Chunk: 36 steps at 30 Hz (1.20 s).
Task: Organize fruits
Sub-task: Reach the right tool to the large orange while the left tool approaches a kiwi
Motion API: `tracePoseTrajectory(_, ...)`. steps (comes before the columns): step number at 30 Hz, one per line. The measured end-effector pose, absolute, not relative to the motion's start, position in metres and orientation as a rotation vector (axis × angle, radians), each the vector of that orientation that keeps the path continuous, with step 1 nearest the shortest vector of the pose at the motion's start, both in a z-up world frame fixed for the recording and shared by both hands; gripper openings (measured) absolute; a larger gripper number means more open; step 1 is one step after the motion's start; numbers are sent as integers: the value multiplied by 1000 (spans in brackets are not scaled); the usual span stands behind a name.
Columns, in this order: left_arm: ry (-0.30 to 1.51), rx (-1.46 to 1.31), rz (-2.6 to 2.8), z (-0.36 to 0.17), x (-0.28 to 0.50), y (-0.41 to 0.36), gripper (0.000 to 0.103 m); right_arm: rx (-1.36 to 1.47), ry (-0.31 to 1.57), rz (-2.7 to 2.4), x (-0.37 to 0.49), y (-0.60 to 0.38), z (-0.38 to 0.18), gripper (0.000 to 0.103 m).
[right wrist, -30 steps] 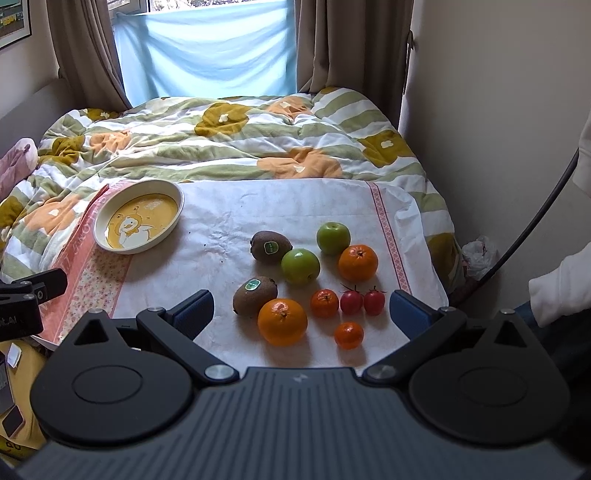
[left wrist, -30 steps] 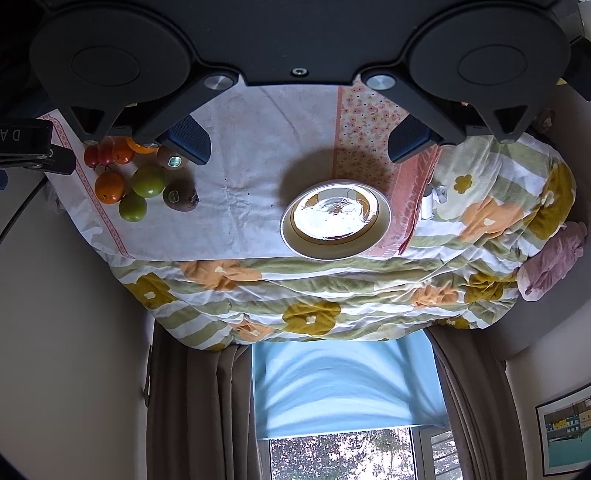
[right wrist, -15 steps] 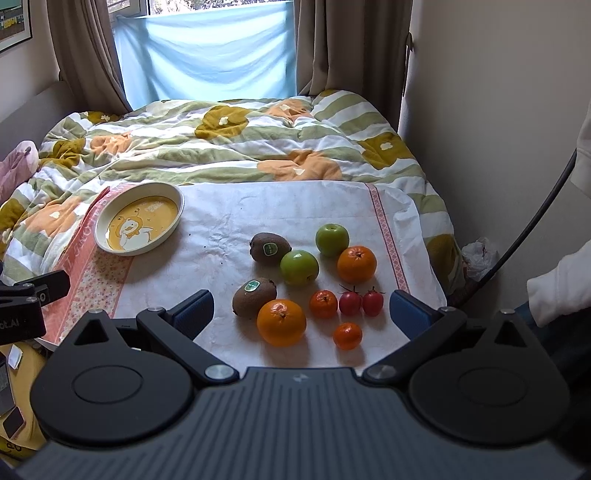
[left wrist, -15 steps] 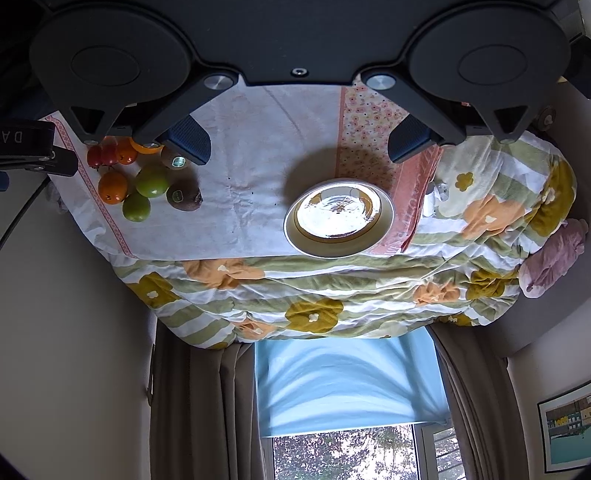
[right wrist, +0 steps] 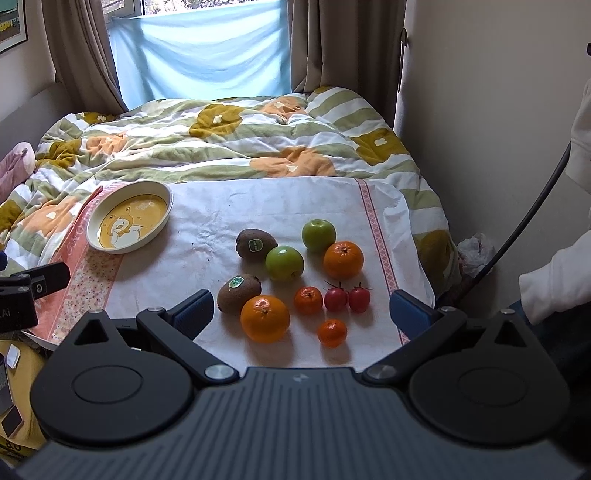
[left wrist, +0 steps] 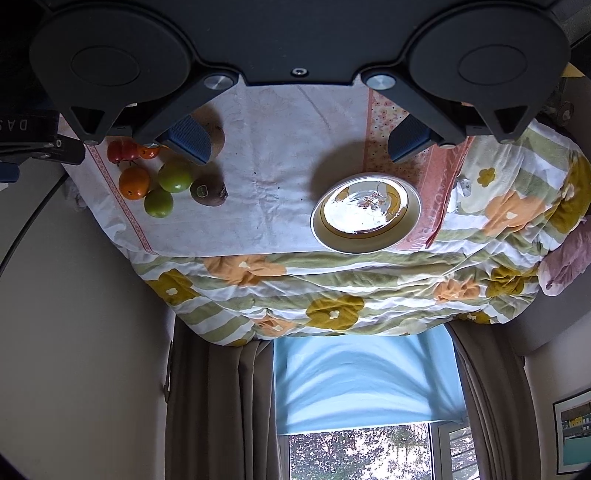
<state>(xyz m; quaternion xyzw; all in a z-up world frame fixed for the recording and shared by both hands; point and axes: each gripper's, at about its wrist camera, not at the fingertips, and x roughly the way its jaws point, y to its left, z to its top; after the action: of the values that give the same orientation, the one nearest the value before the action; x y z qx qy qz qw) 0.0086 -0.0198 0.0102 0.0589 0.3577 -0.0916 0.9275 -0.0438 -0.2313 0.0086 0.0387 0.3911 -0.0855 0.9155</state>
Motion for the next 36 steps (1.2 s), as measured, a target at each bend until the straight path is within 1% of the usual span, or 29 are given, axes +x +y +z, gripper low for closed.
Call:
tracePoseTrajectory(5,758,121,-196,1,19,-37,103,91,850,-120,-36,-246,-10,103)
tracePoseTrajectory(10,773,203,-219,-16,35,-58,103,99,902,-82,-20,-257,-36,103)
tracePoseTrajectory(17,842,311,-319,-47,70,-74,101,115,962,-85,-3,-256,-67,103)
tracePoseTrajectory(27,915,444,-514,-94,136,-98,99,109,1010,-166,21,-230,-108,103)
tracePoseTrajectory(32,960,457,-613,-115,161,-103,98,112,1021,-187,39,-213,-126,103)
tracePoseTrajectory(36,992,503,-703,-132,166,-111,94,103,1036,-220,52,-203,-142,99)
